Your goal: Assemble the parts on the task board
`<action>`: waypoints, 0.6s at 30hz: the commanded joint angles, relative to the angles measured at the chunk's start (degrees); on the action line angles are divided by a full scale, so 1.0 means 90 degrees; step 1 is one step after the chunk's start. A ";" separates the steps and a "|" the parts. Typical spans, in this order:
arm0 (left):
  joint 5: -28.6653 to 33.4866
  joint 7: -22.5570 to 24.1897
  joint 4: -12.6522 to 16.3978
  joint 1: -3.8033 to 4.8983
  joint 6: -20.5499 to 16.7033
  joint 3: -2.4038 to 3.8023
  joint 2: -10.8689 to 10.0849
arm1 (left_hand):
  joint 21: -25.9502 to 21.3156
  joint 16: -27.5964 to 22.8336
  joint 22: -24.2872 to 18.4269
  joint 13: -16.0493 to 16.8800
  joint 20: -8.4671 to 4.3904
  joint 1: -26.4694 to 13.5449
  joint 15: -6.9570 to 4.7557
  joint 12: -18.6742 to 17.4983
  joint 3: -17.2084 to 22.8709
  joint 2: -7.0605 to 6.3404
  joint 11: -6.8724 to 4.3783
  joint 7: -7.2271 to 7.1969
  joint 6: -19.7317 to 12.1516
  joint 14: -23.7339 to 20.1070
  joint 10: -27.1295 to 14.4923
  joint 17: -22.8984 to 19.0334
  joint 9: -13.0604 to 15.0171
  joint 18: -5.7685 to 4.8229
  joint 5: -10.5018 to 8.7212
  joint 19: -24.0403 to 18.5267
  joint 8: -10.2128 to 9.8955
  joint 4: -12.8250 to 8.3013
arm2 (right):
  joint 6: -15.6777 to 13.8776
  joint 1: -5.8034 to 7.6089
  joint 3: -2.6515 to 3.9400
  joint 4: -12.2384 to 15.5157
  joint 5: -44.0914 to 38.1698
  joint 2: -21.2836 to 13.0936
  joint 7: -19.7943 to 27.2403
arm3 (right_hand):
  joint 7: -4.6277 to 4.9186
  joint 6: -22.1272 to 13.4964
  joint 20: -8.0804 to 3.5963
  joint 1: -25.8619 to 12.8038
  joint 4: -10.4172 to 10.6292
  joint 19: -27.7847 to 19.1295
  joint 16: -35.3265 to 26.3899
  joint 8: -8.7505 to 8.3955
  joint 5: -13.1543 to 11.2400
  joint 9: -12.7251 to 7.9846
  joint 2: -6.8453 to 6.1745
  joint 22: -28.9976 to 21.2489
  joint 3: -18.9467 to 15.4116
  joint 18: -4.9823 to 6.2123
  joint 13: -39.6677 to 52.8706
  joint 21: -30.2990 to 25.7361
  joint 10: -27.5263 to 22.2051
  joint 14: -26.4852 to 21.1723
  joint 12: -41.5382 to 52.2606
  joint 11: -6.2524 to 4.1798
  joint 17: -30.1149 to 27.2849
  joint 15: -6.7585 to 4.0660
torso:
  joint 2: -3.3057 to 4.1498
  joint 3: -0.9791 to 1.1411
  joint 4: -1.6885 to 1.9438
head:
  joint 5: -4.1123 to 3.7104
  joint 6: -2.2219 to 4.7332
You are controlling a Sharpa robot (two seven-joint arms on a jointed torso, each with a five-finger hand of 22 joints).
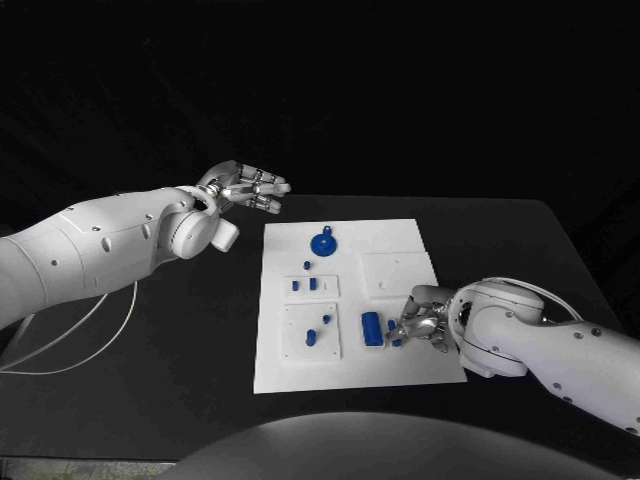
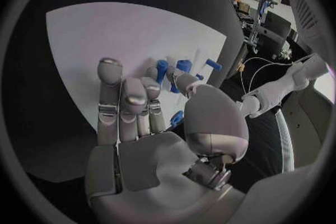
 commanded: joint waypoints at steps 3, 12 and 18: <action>-0.0019 0.0022 0.0013 0.0003 0.0083 0.0005 0.0010 | 0.0019 0.0028 -0.0007 0.0010 0.0003 -0.0043 0.0006 0.0040 0.0008 -0.0016 0.0009 0.0003 -0.0027 -0.0021 -0.0049 0.0008 -0.0007 -0.0061 -0.0030 0.0023 -0.0035 0.0036 | 0.0046 -0.0059 -0.0051 -0.0015 0.0016 0.0003 0.0003 | 0.0033 0.0044 -0.0021 -0.0242 0.0530 0.0289 -0.0036 0.0001 -0.0460 0.0043 -0.0262 -0.0014 -0.0336 -0.0040 -0.0013 -0.0023 0.0016 -0.0018 0.0023 0.0065 -0.0001 -0.0029 | 0.0000 -0.0002 0.0002 | 0.0001 0.0000; -0.0079 0.0023 0.0020 0.0004 0.0068 0.0005 -0.0010 | 0.0022 0.0032 -0.0015 0.0011 0.0004 -0.0096 0.0006 0.0041 0.0019 -0.0064 0.0009 0.0002 -0.0022 -0.0019 -0.0049 0.0010 -0.0005 -0.0060 -0.0035 0.0027 -0.0032 0.0119 | -0.0048 -0.0059 -0.0052 0.0026 0.0070 -0.0094 0.0084 | 0.0040 0.0056 -0.0030 0.0076 0.1198 0.0289 -0.0048 -0.0009 -0.0459 0.0167 -0.0387 -0.0042 -0.0786 -0.0052 0.0000 0.0000 0.0035 -0.0010 0.0005 0.0068 0.0035 -0.0031 | 0.0000 0.0003 -0.0002 | 0.0007 0.0000; -0.0102 0.0022 0.0026 0.0004 0.0061 0.0005 -0.0020 | 0.0021 0.0033 -0.0016 0.0011 0.0003 -0.0102 0.0007 0.0040 0.0025 -0.0069 0.0011 0.0003 -0.0013 -0.0019 -0.0050 0.0011 -0.0006 -0.0060 -0.0039 0.0027 -0.0033 0.0135 | -0.0110 -0.0060 -0.0049 0.0107 0.0131 -0.0189 0.0169 | 0.0041 0.0057 -0.0029 0.0140 0.1289 0.0288 -0.0065 -0.0010 -0.0459 0.0180 -0.0404 -0.0060 -0.0838 -0.0048 0.0009 0.0007 0.0041 -0.0008 -0.0002 0.0067 0.0043 -0.0031 | 0.0002 0.0006 -0.0007 | 0.0001 0.0000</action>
